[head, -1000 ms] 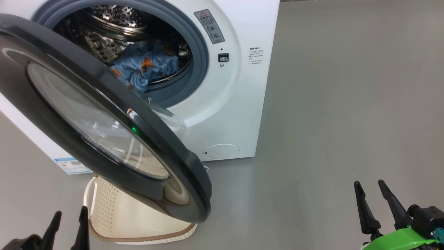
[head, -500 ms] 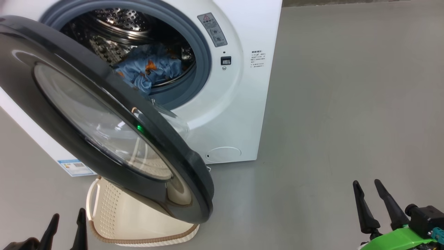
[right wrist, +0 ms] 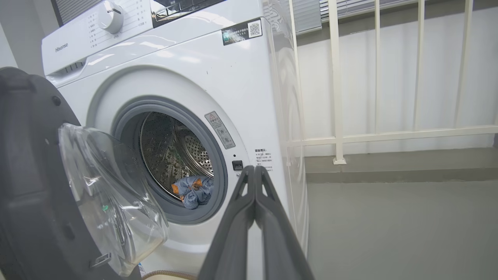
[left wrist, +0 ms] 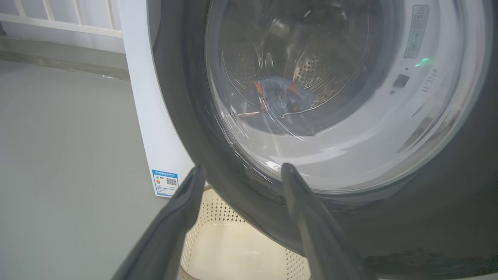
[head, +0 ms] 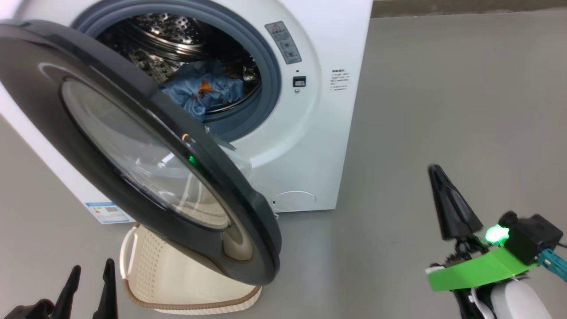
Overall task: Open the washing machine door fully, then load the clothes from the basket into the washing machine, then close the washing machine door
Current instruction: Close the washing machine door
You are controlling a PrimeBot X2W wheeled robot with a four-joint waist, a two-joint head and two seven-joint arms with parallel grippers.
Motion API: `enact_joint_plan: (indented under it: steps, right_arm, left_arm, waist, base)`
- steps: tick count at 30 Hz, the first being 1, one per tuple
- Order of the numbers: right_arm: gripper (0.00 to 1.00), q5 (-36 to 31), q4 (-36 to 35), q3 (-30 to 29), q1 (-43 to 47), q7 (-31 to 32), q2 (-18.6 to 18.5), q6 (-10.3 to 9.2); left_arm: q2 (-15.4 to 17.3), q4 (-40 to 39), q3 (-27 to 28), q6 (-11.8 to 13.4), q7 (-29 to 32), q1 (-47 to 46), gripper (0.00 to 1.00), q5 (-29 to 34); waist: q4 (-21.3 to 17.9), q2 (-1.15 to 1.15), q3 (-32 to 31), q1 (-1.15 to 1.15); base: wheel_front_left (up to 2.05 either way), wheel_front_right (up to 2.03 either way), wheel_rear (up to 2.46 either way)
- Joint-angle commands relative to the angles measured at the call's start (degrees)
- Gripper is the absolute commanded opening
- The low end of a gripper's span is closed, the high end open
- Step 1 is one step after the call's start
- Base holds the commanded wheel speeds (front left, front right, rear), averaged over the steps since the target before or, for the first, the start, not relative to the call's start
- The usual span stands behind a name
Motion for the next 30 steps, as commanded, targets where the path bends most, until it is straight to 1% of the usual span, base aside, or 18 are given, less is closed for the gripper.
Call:
enact_joint_plan:
  steps: [1,6,13,15,16,21,24,25,26,30]
  right_arm:
    - [0.0,0.2,-3.0,2.4,-2.5,-0.3,0.1,0.09]
    - [0.0,1.5,-8.7,8.8,-4.9,-0.3,0.9,0.09]
    - [0.0,3.9,-10.7,19.5,-7.4,-0.3,2.4,0.09]
    - [0.0,4.9,-10.0,22.9,-7.9,-0.3,2.8,0.09]
    - [0.0,5.7,-8.6,26.4,-8.1,-0.3,3.0,0.09]
    - [0.0,7.9,-5.0,33.3,-8.3,-0.3,3.5,0.09]
    - [0.0,8.5,-2.6,35.5,-7.8,-0.3,3.6,0.09]
    - [0.0,8.7,-0.9,36.0,-7.3,-0.3,3.5,0.09]
    - [0.0,8.7,-0.9,36.0,-7.3,-0.3,3.5,0.09]
    - [0.0,8.2,3.1,36.8,-6.9,-0.3,2.9,0.09]
  left_arm:
    - [1.1,-1.7,2.1,-0.1,-0.5,-1.1,1.0,0.8]
    - [0.4,-2.6,2.3,-0.1,-0.5,-0.8,1.0,0.9]
    - [-0.7,-3.4,2.0,-0.1,-0.5,-0.5,1.0,0.9]
    - [-1.1,-3.6,2.3,-0.1,-0.5,-0.5,1.0,0.8]
    - [-1.4,-3.8,2.2,-0.1,-0.5,-0.5,1.0,0.8]
    - [-2.2,-4.0,2.0,-0.1,-0.5,-0.6,1.0,0.6]
    - [-2.5,-3.9,1.9,-0.1,-0.5,-0.6,1.0,0.5]
    - [-2.6,-3.8,1.7,-0.1,-0.5,-0.8,1.0,0.3]
    - [-2.6,-3.8,1.7,-0.1,-0.5,-0.8,1.0,0.3]
    - [-2.8,-3.6,1.5,-0.1,-0.5,-1.4,1.0,0.0]
  waist:
    - [0.8,0.0,-0.3,0.0]
    - [2.5,0.0,-0.9,0.0]
    - [5.2,0.0,-1.1,0.0]
    - [5.7,0.0,-1.0,0.0]
    - [6.5,0.0,-0.9,0.0]
    - [8.0,0.0,-0.4,0.0]
    - [8.8,0.0,-0.1,0.0]
    - [9.4,0.0,0.2,0.0]
    - [9.4,0.0,0.2,0.0]
    - [10.1,0.0,1.2,0.0]
  base:
    - [0.0,0.0,0.0]
    - [0.0,0.0,0.0]
    - [0.0,0.0,0.0]
    - [0.0,0.0,0.0]
    - [0.0,0.0,0.0]
    - [0.0,0.0,0.0]
    - [0.0,0.0,0.0]
    - [0.0,0.0,0.0]
    - [0.0,0.0,0.0]
    - [0.0,0.0,0.0]
